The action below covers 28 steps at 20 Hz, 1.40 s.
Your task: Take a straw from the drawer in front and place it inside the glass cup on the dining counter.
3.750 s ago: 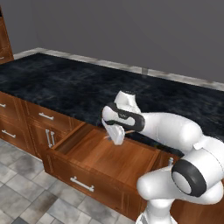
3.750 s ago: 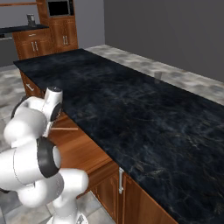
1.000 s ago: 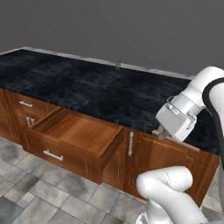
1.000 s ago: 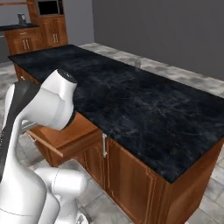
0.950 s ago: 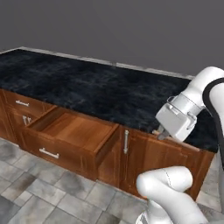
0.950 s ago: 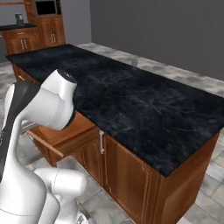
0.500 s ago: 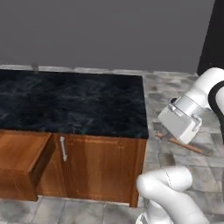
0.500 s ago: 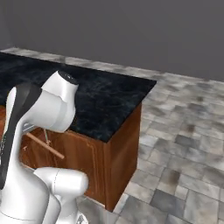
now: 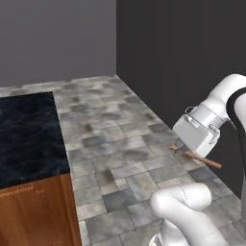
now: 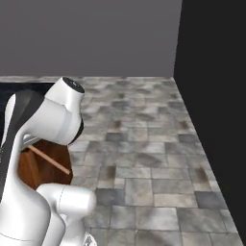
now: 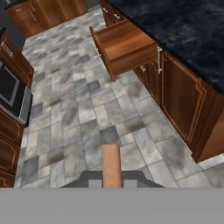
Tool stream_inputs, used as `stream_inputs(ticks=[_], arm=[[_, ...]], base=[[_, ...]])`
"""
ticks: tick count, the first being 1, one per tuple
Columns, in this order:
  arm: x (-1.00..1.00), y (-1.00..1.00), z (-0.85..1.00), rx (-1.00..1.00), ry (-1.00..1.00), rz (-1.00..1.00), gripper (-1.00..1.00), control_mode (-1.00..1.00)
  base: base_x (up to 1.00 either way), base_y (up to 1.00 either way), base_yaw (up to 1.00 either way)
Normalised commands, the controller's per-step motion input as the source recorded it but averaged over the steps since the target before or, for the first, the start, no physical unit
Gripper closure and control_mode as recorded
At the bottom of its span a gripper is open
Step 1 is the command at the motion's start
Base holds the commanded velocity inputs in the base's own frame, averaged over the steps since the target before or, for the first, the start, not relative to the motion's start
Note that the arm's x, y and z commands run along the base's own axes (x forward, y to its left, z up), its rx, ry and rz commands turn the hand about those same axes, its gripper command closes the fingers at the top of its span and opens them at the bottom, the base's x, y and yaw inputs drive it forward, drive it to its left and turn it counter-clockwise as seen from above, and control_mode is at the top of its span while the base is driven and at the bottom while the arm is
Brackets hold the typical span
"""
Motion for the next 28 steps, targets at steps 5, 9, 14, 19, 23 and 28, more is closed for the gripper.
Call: stream_inputs(ticks=[5, 9, 14, 19, 23, 28], arm=[[0.00, 0.00, 0.00, 0.00, 0.00, 0.00, 1.00, 1.00], [0.00, 0.00, 0.00, 0.00, 0.00, 0.00, 1.00, 1.00], [0.00, 0.00, 0.00, 0.00, 0.00, 0.00, 1.00, 1.00], [0.00, 0.00, 0.00, 0.00, 0.00, 0.00, 1.00, 1.00], [0.00, 0.00, 0.00, 0.00, 0.00, 0.00, 1.00, 1.00], [0.00, 0.00, 0.00, 0.00, 0.00, 0.00, 1.00, 1.00]], base=[[0.78, -0.82, -0.15], [1.00, -0.67, 0.04], [1.00, -0.20, 0.00], [1.00, 0.00, 0.00], [1.00, 0.00, 0.06], [1.00, 0.00, 0.26]])
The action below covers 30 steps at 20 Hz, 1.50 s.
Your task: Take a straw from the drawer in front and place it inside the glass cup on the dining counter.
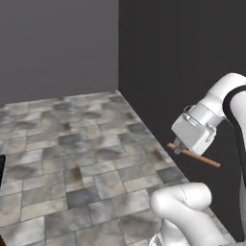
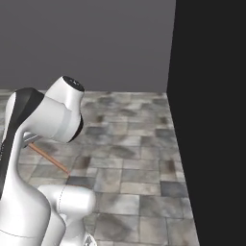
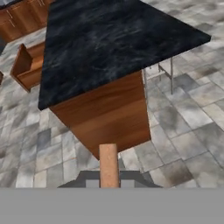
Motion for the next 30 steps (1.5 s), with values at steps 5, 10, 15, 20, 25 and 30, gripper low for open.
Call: stream_inputs(ticks=[5, 10, 15, 20, 25, 30], arm=[[0.00, 0.00, 0.00, 0.00, 0.00, 0.00, 1.00, 1.00], [0.00, 0.00, 0.00, 0.00, 0.00, 0.00, 1.00, 1.00], [0.00, 0.00, 0.00, 0.00, 0.00, 0.00, 1.00, 1.00], [0.00, 0.00, 0.00, 0.00, 0.00, 0.00, 1.00, 1.00], [0.00, 0.00, 0.00, 0.00, 0.00, 0.00, 1.00, 1.00], [0.00, 0.00, 0.00, 0.00, 0.00, 0.00, 1.00, 1.00]], base=[[1.00, -0.02, 0.37], [1.00, -0.11, 0.47], [1.00, -0.17, 0.50], [1.00, -0.22, 0.49], [1.00, -0.25, 0.48], [1.00, -0.27, 0.49]])
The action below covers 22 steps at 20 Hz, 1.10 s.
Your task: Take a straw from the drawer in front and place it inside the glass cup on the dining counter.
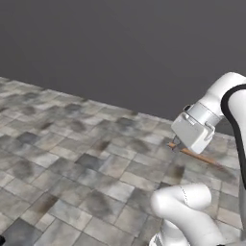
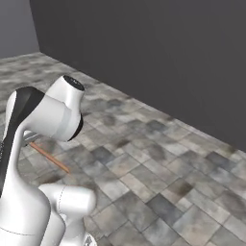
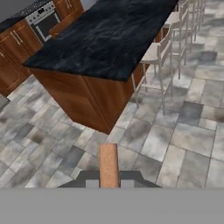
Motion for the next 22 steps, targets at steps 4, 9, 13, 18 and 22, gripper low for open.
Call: stream_inputs(ticks=[4, 9, 13, 18, 22], arm=[[0.00, 0.00, 0.00, 0.00, 0.00, 0.00, 1.00, 1.00], [0.00, 0.00, 0.00, 0.00, 0.00, 0.00, 1.00, 1.00], [0.00, 0.00, 0.00, 0.00, 0.00, 0.00, 1.00, 1.00], [0.00, 0.00, 0.00, 0.00, 0.00, 0.00, 1.00, 1.00], [0.00, 0.00, 0.00, 0.00, 0.00, 0.00, 1.00, 1.00]], base=[[1.00, -0.28, 0.50], [1.00, -0.28, 0.49], [1.00, -0.28, 0.48], [1.00, -0.27, 0.47], [1.00, -0.28, 0.46]])
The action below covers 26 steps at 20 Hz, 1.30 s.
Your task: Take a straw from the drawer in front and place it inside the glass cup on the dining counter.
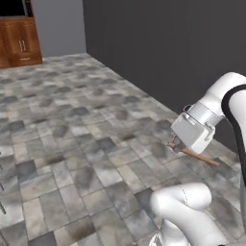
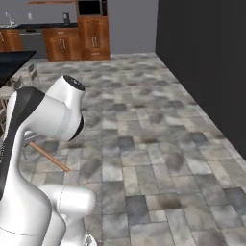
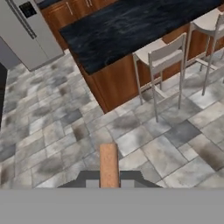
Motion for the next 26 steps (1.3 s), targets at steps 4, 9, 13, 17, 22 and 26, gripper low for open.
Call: stream_inputs(ticks=[4, 9, 13, 17, 22, 26], arm=[[0.00, 0.00, 0.00, 0.00, 0.00, 0.00, 1.00, 1.00], [0.00, 0.00, 0.00, 0.00, 0.00, 0.00, 1.00, 1.00], [0.00, 0.00, 0.00, 0.00, 0.00, 0.00, 1.00, 1.00], [0.00, 0.00, 0.00, 0.00, 0.00, 0.00, 1.00, 1.00], [0.00, 0.00, 0.00, 0.00, 0.00, 0.00, 1.00, 1.00], [0.00, 0.00, 0.00, 0.00, 0.00, 0.00, 1.00, 1.00]], base=[[1.00, -0.28, 0.45], [1.00, -0.29, 0.44], [1.00, -0.30, 0.43], [1.00, -0.31, 0.43], [1.00, -0.26, 0.41], [1.00, -0.26, 0.41]])
